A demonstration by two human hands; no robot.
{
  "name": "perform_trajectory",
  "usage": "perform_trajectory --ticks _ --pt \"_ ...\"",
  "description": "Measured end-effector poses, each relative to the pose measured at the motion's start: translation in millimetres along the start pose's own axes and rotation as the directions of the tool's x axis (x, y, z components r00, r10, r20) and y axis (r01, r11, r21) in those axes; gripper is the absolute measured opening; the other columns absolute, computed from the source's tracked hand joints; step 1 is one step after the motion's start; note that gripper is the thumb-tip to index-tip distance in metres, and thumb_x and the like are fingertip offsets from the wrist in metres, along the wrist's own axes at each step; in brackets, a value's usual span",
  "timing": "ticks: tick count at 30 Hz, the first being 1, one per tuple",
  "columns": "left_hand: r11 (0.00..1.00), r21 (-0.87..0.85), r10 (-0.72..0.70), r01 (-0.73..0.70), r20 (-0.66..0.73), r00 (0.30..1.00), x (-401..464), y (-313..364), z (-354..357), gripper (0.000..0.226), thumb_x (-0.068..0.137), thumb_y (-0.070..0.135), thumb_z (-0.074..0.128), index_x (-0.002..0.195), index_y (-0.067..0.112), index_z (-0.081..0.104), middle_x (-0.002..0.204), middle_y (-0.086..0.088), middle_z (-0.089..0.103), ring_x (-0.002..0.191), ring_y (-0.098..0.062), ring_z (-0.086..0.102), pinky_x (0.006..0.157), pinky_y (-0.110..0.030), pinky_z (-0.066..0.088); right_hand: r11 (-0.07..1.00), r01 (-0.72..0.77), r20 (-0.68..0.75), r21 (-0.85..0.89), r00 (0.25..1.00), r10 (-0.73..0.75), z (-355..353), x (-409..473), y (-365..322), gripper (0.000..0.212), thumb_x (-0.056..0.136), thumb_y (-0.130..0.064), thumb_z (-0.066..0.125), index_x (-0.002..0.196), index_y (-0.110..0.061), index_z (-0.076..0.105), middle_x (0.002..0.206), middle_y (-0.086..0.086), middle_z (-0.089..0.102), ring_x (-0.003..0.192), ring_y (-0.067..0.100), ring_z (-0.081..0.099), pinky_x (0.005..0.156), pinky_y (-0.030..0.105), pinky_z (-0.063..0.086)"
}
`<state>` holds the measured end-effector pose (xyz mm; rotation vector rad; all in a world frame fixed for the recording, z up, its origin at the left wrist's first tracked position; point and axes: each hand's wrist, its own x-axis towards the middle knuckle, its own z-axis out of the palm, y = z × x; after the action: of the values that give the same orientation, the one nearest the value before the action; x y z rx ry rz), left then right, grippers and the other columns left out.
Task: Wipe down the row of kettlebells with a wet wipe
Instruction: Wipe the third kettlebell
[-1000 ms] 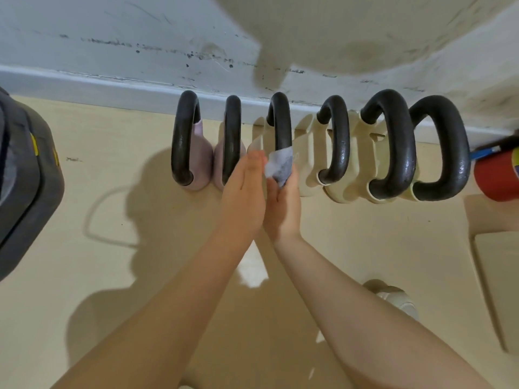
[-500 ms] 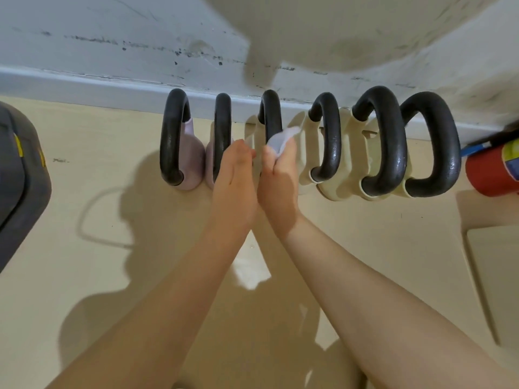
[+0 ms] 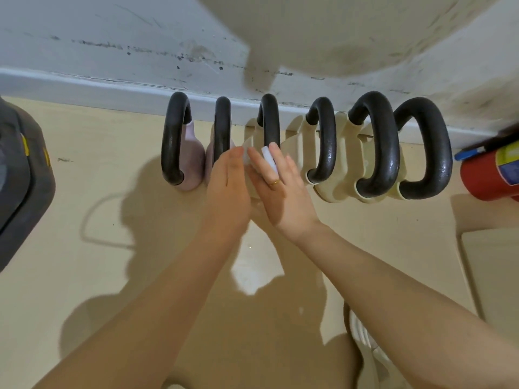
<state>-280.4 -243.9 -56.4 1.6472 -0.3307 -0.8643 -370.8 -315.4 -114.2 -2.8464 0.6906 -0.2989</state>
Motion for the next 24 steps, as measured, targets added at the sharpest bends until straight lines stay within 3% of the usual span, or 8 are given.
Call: perform_trajectory --ticks 3,6,8,10,15,19,21,24 --pt "0.993 0.110 0.025 -0.032 0.066 0.997 -3 4 -8 0.029 0.099 0.023 0.033 0.117 0.017 0.055 0.103 0.014 0.059 0.091 0.014 0.054 0.075 -0.001 0.041 0.992 0.012 0.037 0.122 0.999 -0.016 -21 -4 -4 0.053 0.083 0.005 0.046 0.135 -0.007 0.045 0.149 0.012 0.035 0.140 0.032 0.019 0.118 0.041 0.010" --pt "0.985 0.171 -0.003 -0.025 0.160 0.987 -9 13 -9 0.026 0.098 0.027 0.037 0.109 0.019 0.058 0.104 0.003 0.064 0.102 -0.013 0.059 0.090 -0.028 0.048 0.913 -0.077 0.121 0.400 0.992 0.031 -47 -10 -4 0.050 0.091 -0.013 0.038 0.141 -0.021 0.035 0.152 0.000 0.028 0.139 0.023 0.028 0.109 0.041 0.035" --pt "0.977 0.209 -0.001 -0.051 0.241 0.971 -14 18 -7 0.027 0.096 0.031 0.040 0.104 0.016 0.061 0.101 0.000 0.068 0.098 -0.014 0.063 0.090 -0.034 0.049 0.831 -0.165 0.199 0.531 0.978 0.066 -62 -15 -1 0.050 0.095 -0.010 0.039 0.143 -0.025 0.033 0.151 -0.011 0.025 0.133 0.009 0.033 0.109 0.024 0.033" --pt "0.981 0.184 -0.004 -0.053 0.293 0.956 -19 23 -5 0.023 0.093 0.030 0.048 0.104 0.015 0.062 0.099 -0.003 0.069 0.092 -0.015 0.065 0.087 -0.031 0.051 0.843 -0.158 0.218 0.514 0.975 0.050 -75 -18 3 0.049 0.096 -0.004 0.042 0.140 -0.024 0.037 0.153 0.002 0.020 0.134 0.012 0.031 0.104 0.008 0.027" --pt "0.996 0.084 -0.042 0.012 0.364 0.931 -23 31 -4 0.007 0.088 0.018 0.059 0.093 0.023 0.062 0.091 -0.006 0.067 0.084 -0.014 0.065 0.077 -0.021 0.055 0.783 -0.231 0.378 0.577 0.926 -0.005 -94 -25 8 0.076 0.081 -0.013 0.070 0.142 -0.031 0.027 0.154 0.005 0.013 0.141 0.003 0.011 0.111 0.014 0.020" --pt "0.962 0.255 0.006 -0.095 0.327 0.945 -19 36 -1 0.022 0.088 0.008 0.057 0.102 0.024 0.060 0.092 0.002 0.063 0.085 -0.012 0.061 0.079 -0.022 0.051 0.394 -0.525 0.520 0.754 0.844 0.130 -121 -25 11 0.093 0.074 -0.033 0.070 0.145 -0.037 0.011 0.149 -0.014 0.023 0.118 -0.011 0.044 0.097 0.019 0.044" --pt "0.953 0.277 0.027 -0.124 0.331 0.943 -18 41 4 0.023 0.088 0.006 0.056 0.105 0.021 0.059 0.092 0.001 0.059 0.085 -0.013 0.058 0.080 -0.023 0.050 0.201 -0.610 0.559 0.766 0.788 0.258 -122 -21 21 0.094 0.075 -0.041 0.066 0.147 -0.036 0.005 0.143 -0.010 0.041 0.116 0.003 0.053 0.093 0.026 0.048" --pt "0.916 0.351 0.058 -0.195 0.364 0.930 -13 51 12 0.025 0.088 0.009 0.057 0.108 0.023 0.058 0.098 0.001 0.059 0.089 -0.013 0.059 0.082 -0.021 0.049 0.038 -0.679 0.653 0.734 0.719 0.238 -124 -9 36 0.063 0.089 -0.021 0.060 0.142 -0.013 0.026 0.119 0.007 0.061 0.101 0.014 0.062 0.082 0.027 0.053"
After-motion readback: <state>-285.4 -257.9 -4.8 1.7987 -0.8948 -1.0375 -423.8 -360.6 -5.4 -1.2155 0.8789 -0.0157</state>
